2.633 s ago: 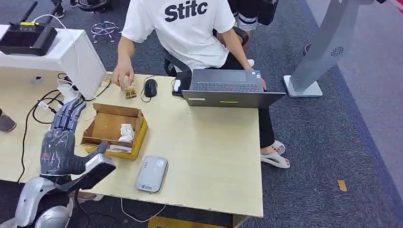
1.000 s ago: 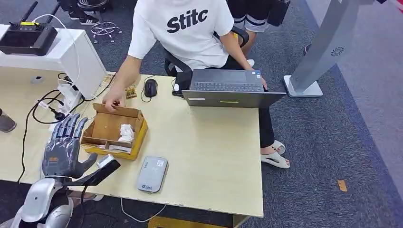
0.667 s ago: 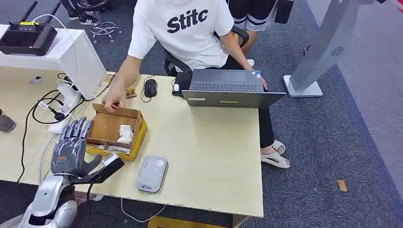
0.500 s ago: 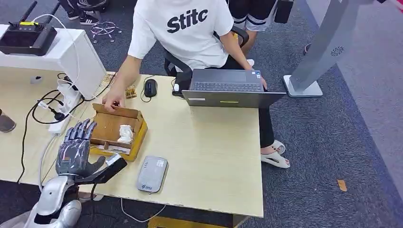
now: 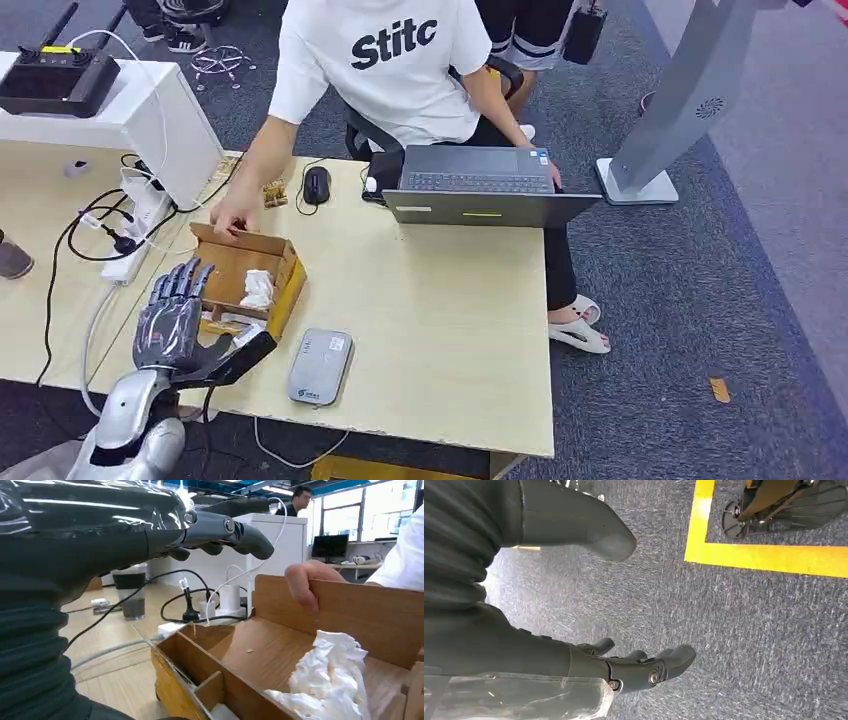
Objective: Pass the card to the sensor for recognition and then transmit it.
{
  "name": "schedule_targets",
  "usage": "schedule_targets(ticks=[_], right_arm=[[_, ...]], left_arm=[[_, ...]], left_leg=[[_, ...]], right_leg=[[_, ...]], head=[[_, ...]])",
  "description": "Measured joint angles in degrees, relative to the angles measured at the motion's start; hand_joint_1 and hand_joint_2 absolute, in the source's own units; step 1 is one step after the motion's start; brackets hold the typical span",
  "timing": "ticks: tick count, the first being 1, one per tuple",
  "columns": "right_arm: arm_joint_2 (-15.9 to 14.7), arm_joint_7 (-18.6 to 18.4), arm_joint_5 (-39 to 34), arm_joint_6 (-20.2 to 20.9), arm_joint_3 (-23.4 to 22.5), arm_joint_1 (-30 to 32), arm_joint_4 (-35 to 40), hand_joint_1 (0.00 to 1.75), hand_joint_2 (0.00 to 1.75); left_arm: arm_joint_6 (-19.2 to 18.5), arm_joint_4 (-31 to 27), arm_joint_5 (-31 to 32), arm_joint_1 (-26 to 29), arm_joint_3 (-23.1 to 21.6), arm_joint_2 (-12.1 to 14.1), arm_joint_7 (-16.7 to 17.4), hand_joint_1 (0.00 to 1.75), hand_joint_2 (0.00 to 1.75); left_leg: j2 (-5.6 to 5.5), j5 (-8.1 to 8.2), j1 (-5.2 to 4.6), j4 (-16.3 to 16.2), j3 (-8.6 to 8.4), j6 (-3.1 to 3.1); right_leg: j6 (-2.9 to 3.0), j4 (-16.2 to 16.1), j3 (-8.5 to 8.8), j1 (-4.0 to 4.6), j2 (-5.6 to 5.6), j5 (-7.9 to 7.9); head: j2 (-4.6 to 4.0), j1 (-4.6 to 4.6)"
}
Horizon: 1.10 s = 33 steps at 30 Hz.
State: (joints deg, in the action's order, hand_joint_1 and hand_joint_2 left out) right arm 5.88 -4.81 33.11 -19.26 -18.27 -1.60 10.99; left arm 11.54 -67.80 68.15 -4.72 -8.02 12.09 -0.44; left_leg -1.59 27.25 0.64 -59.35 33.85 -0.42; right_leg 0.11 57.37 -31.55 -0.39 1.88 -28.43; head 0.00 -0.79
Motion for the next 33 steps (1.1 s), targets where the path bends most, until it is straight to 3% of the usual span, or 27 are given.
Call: schedule_targets(ticks=[4, 5, 6, 7, 8, 33], right_arm=[[0.0, 0.0, 0.07, 0.24, 0.0, 0.0, 0.0, 0.0, 1.75], [0.0, -0.07, 0.07, 0.33, 0.0, 0.0, 0.0, 0.0, 1.75], [0.0, -0.15, 0.07, 0.31, 0.0, -0.01, 0.0, 0.0, 1.75], [0.0, -0.15, 0.09, 0.31, 0.0, 0.0, 0.0, 0.0, 1.75], [0.0, -0.17, 0.09, 0.31, 0.0, 0.0, 0.0, 0.0, 1.75], [0.0, -0.13, 0.87, 0.39, -0.02, -0.01, 0.0, 0.0, 1.75]], left_arm=[[0.0, 0.76, -0.02, -0.26, -0.02, -0.24, -0.26, 0.09, 1.75], [0.0, 0.92, -0.07, -0.31, -0.02, -0.31, -0.26, 0.54, 1.75], [-0.02, 1.05, -0.09, -0.33, -0.02, -0.39, -0.33, 1.54, 1.75], [-0.02, 1.24, -0.11, -0.36, -0.02, -0.46, -0.39, 1.54, 1.75], [-0.02, 1.38, -0.15, -0.36, -0.02, -0.5, -0.43, 1.73, 1.75], [-0.7, 1.92, -1.66, -0.36, -0.02, -0.94, -2.1, 1.75, 1.75]], left_leg=[[0.0, 0.0, 0.0, 0.0, 0.0, 0.0], [0.0, 0.0, 0.0, 0.0, 0.0, 0.0], [0.0, 0.0, 0.0, 0.0, 0.0, 0.0], [0.0, 0.0, 0.0, 0.0, 0.0, 0.0], [0.0, 0.0, 0.0, 0.0, 0.0, 0.0], [0.0, 0.0, 0.0, 0.0, 0.0, 0.0]], right_leg=[[0.0, 0.0, 0.0, 0.0, 0.0, 0.0], [0.0, 0.0, 0.0, 0.0, 0.0, 0.0], [0.0, 0.0, 0.0, 0.0, 0.0, 0.0], [0.0, 0.0, 0.0, 0.0, 0.0, 0.0], [0.0, 0.0, 0.0, 0.0, 0.0, 0.0], [0.0, 0.0, 0.0, 0.0, 0.0, 0.0]], head=[[0.0, 0.0], [0.0, 0.0], [0.0, 0.0], [0.0, 0.0], [0.0, 0.0], [0.0, 0.0]])
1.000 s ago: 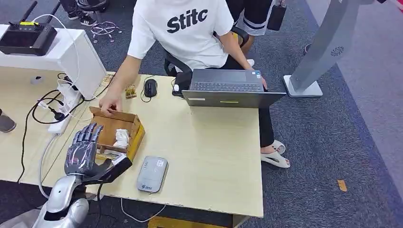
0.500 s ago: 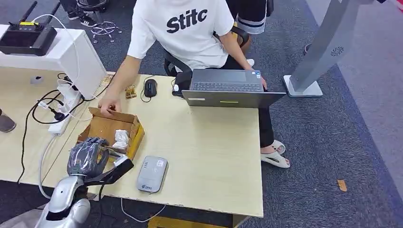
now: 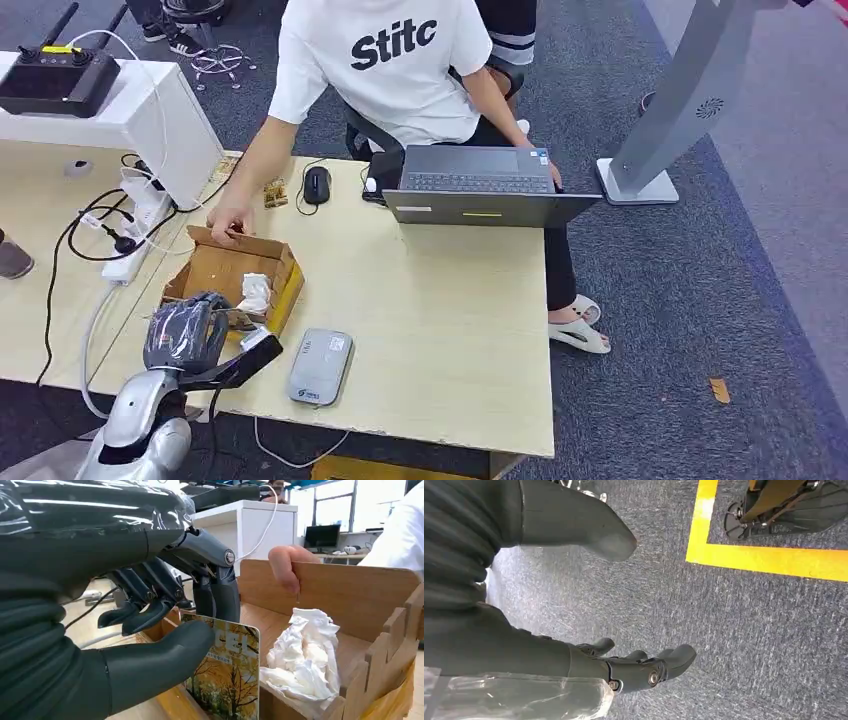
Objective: Pass the card to the sensor for recognition and then transmit it.
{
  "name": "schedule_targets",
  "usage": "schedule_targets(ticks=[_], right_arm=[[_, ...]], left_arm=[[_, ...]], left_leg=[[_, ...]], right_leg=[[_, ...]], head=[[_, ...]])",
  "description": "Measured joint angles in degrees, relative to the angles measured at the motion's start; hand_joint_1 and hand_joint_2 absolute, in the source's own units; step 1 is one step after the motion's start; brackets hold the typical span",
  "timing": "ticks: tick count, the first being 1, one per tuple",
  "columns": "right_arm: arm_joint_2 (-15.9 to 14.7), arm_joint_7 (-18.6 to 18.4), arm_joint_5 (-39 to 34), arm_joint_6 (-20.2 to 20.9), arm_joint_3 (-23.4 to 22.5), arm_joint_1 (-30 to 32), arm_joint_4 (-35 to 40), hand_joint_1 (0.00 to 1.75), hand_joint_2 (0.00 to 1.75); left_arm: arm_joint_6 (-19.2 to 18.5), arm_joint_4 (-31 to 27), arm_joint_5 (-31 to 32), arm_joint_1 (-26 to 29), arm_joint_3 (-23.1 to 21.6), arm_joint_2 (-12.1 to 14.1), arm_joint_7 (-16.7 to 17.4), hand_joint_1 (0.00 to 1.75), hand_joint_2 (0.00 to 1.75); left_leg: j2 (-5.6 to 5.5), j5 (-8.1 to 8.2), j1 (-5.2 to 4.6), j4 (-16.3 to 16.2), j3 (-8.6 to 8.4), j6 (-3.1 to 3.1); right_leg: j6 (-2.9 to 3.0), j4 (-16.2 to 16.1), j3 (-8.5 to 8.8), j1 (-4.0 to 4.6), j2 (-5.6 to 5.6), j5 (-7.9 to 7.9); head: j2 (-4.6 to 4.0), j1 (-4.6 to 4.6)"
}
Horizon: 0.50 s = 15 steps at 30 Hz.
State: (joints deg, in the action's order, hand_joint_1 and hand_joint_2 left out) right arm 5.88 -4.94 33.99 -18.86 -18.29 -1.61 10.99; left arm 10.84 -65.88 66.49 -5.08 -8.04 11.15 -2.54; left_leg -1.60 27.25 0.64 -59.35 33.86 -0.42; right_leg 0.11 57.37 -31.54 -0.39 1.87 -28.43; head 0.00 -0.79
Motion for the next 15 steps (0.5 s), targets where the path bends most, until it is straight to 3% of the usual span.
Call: schedule_targets(ticks=[10, 15], right_arm=[[0.0, 0.33, 0.11, 0.0, -0.02, 0.0, 0.0, 0.0, 1.75], [0.0, 0.57, 0.2, -0.07, -0.35, 0.0, 0.0, 0.0, 1.75]], left_arm=[[0.85, -0.22, 0.07, -0.3, 0.02, 0.68, 0.59, 1.75, 1.75], [1.14, -2.75, 0.66, -2.34, 0.5, 3.13, 1.38, 1.75, 1.75]], left_leg=[[0.01, 0.0, 0.01, 0.0, 0.0, 0.0], [-0.01, -0.01, 0.03, 0.0, -0.01, 0.01]], right_leg=[[0.0, 0.0, -0.01, 0.0, 0.01, 0.0], [0.01, 0.01, -0.01, 0.01, -0.01, 0.0]], head=[[0.0, 0.0], [0.0, 0.02]])
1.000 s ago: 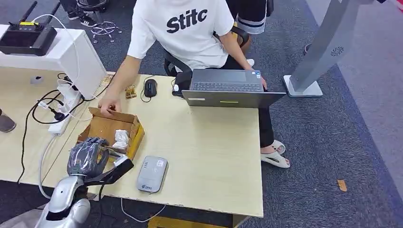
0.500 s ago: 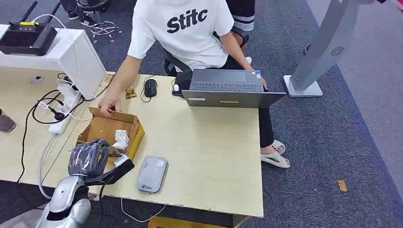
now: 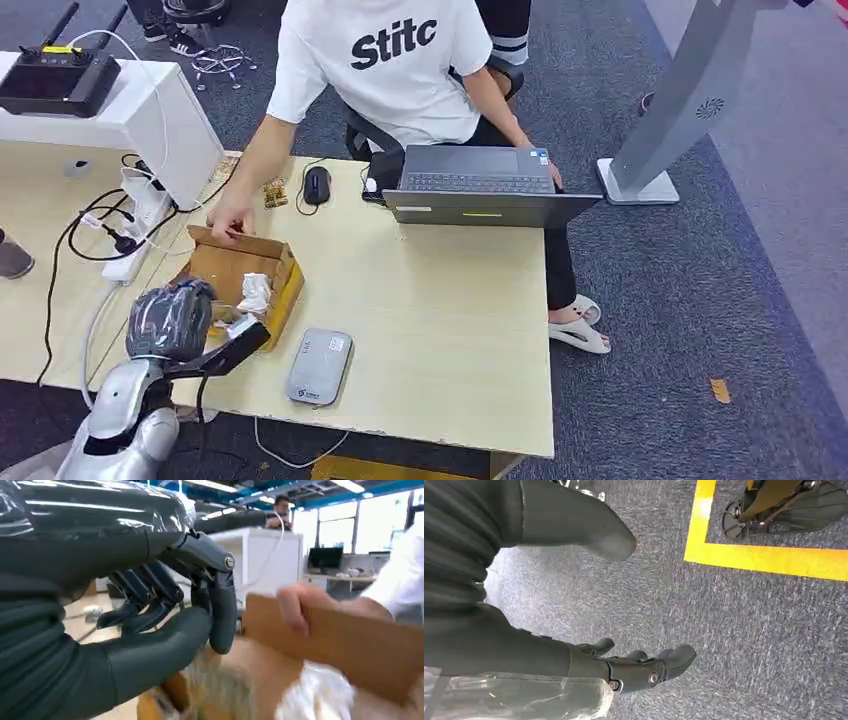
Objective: Pass the card to the sensor for recognition and then transmit it.
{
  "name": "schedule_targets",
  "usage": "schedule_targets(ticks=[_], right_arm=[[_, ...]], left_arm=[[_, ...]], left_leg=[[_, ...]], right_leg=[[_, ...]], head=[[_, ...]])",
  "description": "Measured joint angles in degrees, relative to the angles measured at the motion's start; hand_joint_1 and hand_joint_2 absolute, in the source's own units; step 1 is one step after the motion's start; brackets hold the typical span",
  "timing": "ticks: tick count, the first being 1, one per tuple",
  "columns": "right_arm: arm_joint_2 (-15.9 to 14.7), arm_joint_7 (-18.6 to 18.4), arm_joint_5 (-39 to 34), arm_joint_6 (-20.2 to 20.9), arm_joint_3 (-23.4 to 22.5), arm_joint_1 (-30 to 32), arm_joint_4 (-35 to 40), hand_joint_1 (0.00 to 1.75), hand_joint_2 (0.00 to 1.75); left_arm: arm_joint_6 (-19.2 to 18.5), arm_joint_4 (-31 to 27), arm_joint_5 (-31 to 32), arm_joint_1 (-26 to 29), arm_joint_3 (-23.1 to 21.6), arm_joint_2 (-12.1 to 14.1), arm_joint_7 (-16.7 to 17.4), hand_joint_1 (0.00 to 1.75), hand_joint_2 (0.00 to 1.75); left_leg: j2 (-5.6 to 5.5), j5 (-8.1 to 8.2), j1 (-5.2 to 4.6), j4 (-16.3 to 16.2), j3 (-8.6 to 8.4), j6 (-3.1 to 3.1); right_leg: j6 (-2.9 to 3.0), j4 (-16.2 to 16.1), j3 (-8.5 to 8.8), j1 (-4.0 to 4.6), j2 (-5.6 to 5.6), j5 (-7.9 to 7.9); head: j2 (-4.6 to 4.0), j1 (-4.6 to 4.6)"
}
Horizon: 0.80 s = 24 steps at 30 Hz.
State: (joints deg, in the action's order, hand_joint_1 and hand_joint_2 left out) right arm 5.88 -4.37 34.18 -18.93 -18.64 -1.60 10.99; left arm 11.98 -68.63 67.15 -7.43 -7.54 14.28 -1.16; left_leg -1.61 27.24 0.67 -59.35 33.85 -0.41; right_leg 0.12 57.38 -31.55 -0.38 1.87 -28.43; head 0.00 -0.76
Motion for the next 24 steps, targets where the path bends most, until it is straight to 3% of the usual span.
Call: schedule_targets(ticks=[6, 14, 15, 16, 17, 18, 24], right_arm=[[0.0, 0.0, 0.35, 0.09, -0.46, 0.01, 0.0, 0.0, 1.75], [0.0, -0.2, 0.63, 0.24, -0.94, -0.02, 0.0, 0.0, 1.75], [0.0, -0.2, 0.63, 0.24, -0.96, -0.01, 0.0, 0.0, 1.75], [0.0, -0.2, 0.63, 0.24, -0.96, 0.0, 0.0, 0.0, 1.75], [0.0, -0.2, 0.66, 0.24, -0.98, 0.0, 0.0, 0.0, 1.75], [0.0, -0.24, 0.7, 0.24, -1.01, -0.01, 0.0, 0.0, 1.75], [0.0, -0.42, 0.98, 0.26, -1.05, -0.01, 0.0, 0.0, 1.75]], left_arm=[[-0.09, -2.71, 0.5, -2.38, 2.01, 3.12, 0.35, 1.75, 1.75], [0.68, -3.19, 1.2, -2.39, 3.0, 4.15, 0.48, 1.75, 1.75], [0.72, -3.19, 1.33, -2.39, 3.02, 4.15, 0.5, 1.66, 1.75], [0.76, -3.19, 1.49, -2.38, 3.06, 4.15, 0.5, 0.96, 1.75], [0.81, -3.19, 1.6, -2.36, 3.08, 4.15, 0.5, 0.09, 1.75], [0.9, -3.19, 1.57, -2.34, 3.13, 4.15, 0.5, 0.0, 1.75], [1.07, -3.19, 0.89, -2.34, 3.24, 4.0, -0.07, 0.0, 1.75]], left_leg=[[0.01, -0.02, 0.0, 0.01, -0.01, 0.03], [0.0, -0.02, -0.03, 0.01, 0.01, 0.03], [0.0, -0.02, -0.03, 0.0, 0.01, 0.03], [0.0, -0.02, -0.03, 0.0, 0.01, 0.03], [0.0, -0.02, -0.03, 0.0, 0.01, 0.03], [0.0, -0.02, -0.02, 0.0, 0.0, 0.03], [0.0, -0.02, -0.01, 0.0, 0.0, 0.03]], right_leg=[[0.01, 0.03, 0.01, 0.0, 0.02, 0.0], [0.0, 0.02, 0.01, 0.0, 0.0, 0.0], [0.0, 0.02, 0.01, 0.0, 0.0, 0.0], [0.0, 0.02, 0.01, 0.0, 0.0, 0.0], [0.0, 0.02, 0.01, 0.0, 0.0, 0.0], [0.0, 0.02, 0.01, 0.0, 0.0, 0.0], [0.0, 0.02, 0.01, 0.0, 0.0, 0.0]], head=[[0.0, -0.02], [0.0, -0.02], [0.0, -0.02], [0.0, -0.02], [0.0, -0.02], [0.0, -0.02], [0.0, -0.02]])
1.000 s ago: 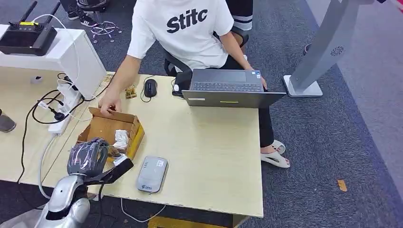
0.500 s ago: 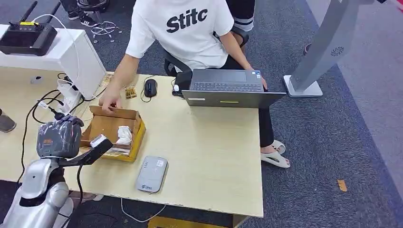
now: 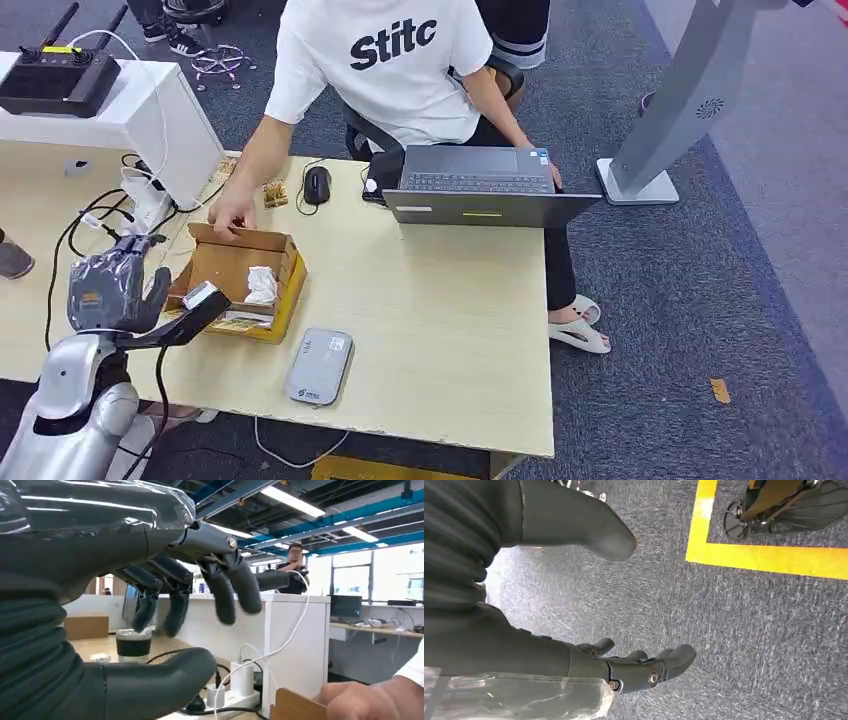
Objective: Pass the card to the sensor for recognition and then transmit it.
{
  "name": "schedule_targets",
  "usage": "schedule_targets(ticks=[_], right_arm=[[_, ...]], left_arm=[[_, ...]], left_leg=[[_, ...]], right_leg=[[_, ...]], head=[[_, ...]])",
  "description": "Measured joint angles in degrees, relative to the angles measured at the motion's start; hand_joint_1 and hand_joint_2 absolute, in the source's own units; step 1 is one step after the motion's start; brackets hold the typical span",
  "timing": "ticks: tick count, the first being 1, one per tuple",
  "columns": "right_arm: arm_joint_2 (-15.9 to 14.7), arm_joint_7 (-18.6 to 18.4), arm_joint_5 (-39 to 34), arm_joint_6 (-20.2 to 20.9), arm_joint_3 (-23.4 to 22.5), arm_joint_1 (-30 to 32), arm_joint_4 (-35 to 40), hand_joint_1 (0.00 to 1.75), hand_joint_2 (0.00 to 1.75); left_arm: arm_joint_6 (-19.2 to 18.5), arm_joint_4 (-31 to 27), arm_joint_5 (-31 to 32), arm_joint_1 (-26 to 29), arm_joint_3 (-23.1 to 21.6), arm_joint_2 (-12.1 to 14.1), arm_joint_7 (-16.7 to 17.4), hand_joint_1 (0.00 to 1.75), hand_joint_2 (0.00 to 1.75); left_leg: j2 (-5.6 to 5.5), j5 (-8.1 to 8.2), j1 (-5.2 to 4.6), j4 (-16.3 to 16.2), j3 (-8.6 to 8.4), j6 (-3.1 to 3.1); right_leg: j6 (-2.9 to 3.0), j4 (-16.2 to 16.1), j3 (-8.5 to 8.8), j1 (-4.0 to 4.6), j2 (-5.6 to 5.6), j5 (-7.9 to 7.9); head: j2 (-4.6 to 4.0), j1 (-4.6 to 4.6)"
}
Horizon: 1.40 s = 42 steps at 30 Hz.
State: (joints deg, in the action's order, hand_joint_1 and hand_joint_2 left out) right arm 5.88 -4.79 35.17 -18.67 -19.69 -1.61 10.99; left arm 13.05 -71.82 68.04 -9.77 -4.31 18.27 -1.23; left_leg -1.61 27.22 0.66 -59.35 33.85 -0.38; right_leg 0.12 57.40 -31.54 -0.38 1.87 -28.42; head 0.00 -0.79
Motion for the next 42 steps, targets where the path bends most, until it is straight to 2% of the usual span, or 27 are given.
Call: schedule_targets(ticks=[9, 19, 27, 34, 42], right_arm=[[0.0, 0.17, 0.46, 0.06, -0.13, -0.03, 0.0, 0.0, 1.75], [0.02, 0.0, 1.35, 0.07, -0.48, -0.12, 0.0, 0.0, 1.75], [0.02, -0.57, 1.53, 0.0, -1.25, -0.13, 0.0, 0.0, 1.75], [0.15, -1.22, 1.7, -0.02, -1.57, -0.09, 0.0, 0.0, 1.75], [0.46, -1.01, 2.03, 0.09, -1.81, -0.1, 0.0, 0.0, 1.75]], left_arm=[[-3.19, -2.84, -2.56, -0.01, -0.44, -1.03, -2.05, 0.0, 1.75], [-5.49, -4.87, -3.1, 0.4, -6.46, -2.95, -3.5, 0.0, 1.75], [-6.38, -4.5, 2.45, 0.38, -10.62, -3.82, 3.65, 0.0, 1.75], [-7.91, -2.86, 4.09, 0.37, -10.97, -3.23, 5.88, 0.0, 1.75], [-7.39, -1.55, 9.14, 0.38, -11.48, -2.69, 8.9, 0.0, 1.75]], left_leg=[[0.01, 0.0, -0.01, 0.0, 0.0, 0.0], [0.0, 0.0, -0.02, -0.02, 0.0, 0.0], [0.01, 0.0, 0.0, -0.01, 0.0, 0.0], [0.01, 0.0, 0.0, -0.01, 0.0, 0.0], [0.01, 0.0, -0.02, -0.01, 0.01, 0.0]], right_leg=[[0.0, 0.0, -0.01, 0.0, 0.01, 0.0], [-0.01, -0.01, -0.01, -0.01, 0.01, 0.0], [0.0, -0.01, -0.02, 0.0, 0.01, 0.0], [0.0, -0.01, -0.02, 0.0, 0.01, 0.0], [0.0, -0.01, -0.01, 0.0, 0.01, 0.0]], head=[[0.0, 0.02], [0.0, 0.0], [0.0, 0.0], [0.0, 0.0], [0.0, 0.0]])
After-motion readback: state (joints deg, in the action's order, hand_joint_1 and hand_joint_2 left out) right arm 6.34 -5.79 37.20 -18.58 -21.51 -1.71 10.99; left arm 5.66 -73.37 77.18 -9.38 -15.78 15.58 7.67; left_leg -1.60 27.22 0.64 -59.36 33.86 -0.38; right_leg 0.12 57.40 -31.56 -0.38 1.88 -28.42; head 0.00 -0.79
